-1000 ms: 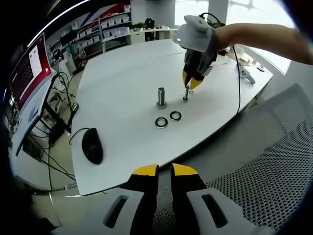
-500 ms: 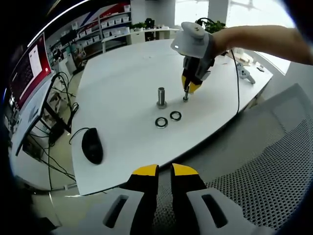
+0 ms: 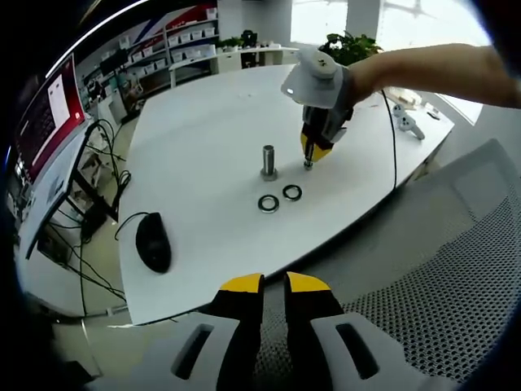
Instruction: Place the washer onto the threaded stud by aligning its center hole with the stud, sliding it down to the base, and recovering from edge contact or off-axis alignment until the washer reaches the visible bottom stop.
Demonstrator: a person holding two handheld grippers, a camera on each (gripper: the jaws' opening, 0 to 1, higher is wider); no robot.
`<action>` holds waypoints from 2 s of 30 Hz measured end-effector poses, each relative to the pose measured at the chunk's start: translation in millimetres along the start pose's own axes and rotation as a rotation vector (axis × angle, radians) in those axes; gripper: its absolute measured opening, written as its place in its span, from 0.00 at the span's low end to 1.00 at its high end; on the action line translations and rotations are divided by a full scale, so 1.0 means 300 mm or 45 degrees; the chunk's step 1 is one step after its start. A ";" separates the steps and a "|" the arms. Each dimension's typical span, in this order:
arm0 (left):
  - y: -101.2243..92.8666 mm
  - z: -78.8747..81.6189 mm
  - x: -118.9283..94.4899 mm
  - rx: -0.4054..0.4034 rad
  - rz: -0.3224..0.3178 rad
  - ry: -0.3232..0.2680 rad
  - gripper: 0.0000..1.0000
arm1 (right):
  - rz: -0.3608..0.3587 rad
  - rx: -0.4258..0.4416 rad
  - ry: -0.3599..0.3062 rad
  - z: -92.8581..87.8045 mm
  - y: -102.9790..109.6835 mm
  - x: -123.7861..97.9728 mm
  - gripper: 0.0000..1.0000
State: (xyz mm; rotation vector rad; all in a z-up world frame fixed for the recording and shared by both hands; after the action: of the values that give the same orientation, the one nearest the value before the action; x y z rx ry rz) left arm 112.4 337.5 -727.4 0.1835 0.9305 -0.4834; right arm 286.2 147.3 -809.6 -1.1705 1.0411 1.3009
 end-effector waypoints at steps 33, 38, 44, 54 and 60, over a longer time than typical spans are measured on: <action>0.000 0.001 0.001 0.003 -0.011 0.000 0.07 | 0.002 0.009 -0.005 -0.011 -0.006 0.026 0.24; 0.000 0.001 0.002 0.002 -0.011 0.000 0.07 | -0.017 0.043 -0.046 -0.040 -0.001 0.002 0.27; 0.000 0.001 0.003 0.002 -0.011 0.000 0.07 | -0.032 0.124 -0.108 -0.082 -0.001 -0.013 0.33; -0.001 0.000 0.003 0.006 -0.011 0.002 0.07 | -0.036 0.201 -0.097 -0.164 -0.011 -0.009 0.33; -0.001 0.000 0.002 0.003 -0.010 0.001 0.07 | -0.011 0.263 -0.105 -0.182 -0.022 0.006 0.31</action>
State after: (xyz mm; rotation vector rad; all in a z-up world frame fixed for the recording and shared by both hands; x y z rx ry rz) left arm 112.6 337.0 -727.9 0.1825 0.9317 -0.4915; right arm 297.1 94.1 -818.8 -0.9573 1.0811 1.1940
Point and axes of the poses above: the point that each gripper's makers call its tool centre point, and the gripper's own axes: x roughly forward along the fingers, y roughly to its left, z roughly out of its top, the point moved 4 cm from there along -x, roughly backward along the fingers, and after that the axes turned 4 degrees about -x, right-handed, at the moved point
